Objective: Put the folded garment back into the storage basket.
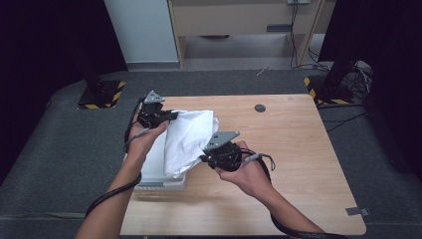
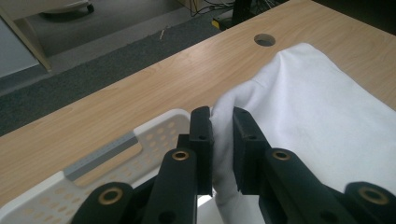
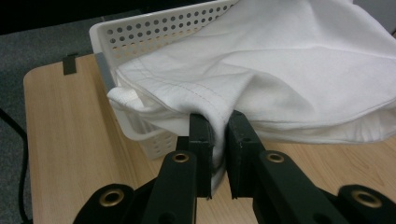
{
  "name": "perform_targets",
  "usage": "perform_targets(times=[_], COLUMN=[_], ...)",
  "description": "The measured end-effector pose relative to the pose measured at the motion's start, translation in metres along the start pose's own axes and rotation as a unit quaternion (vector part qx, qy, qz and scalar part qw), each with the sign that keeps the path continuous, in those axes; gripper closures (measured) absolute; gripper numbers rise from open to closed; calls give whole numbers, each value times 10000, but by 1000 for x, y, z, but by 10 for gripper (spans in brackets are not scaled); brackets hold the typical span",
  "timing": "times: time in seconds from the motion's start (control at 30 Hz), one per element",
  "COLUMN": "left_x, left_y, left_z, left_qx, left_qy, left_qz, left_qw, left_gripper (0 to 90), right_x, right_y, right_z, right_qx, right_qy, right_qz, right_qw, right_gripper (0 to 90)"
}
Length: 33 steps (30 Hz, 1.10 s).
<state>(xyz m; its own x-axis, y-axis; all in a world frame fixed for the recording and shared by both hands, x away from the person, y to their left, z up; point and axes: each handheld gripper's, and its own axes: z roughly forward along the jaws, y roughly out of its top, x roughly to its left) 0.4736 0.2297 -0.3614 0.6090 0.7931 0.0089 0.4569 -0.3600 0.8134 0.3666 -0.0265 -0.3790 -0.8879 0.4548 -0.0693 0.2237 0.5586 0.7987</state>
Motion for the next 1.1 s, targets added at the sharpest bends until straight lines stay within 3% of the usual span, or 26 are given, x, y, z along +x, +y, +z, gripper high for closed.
perform_targets(times=[1.1], left_x=[39], left_y=[-15], left_z=[-17], left_qx=[-38], left_qy=[175], left_qz=[-143], left_qw=[9997], left_gripper=[798], right_x=[12], right_y=[25], right_z=[40], right_qx=[0], right_qy=[117], right_qz=[-95], right_qw=[9999], right_gripper=[820])
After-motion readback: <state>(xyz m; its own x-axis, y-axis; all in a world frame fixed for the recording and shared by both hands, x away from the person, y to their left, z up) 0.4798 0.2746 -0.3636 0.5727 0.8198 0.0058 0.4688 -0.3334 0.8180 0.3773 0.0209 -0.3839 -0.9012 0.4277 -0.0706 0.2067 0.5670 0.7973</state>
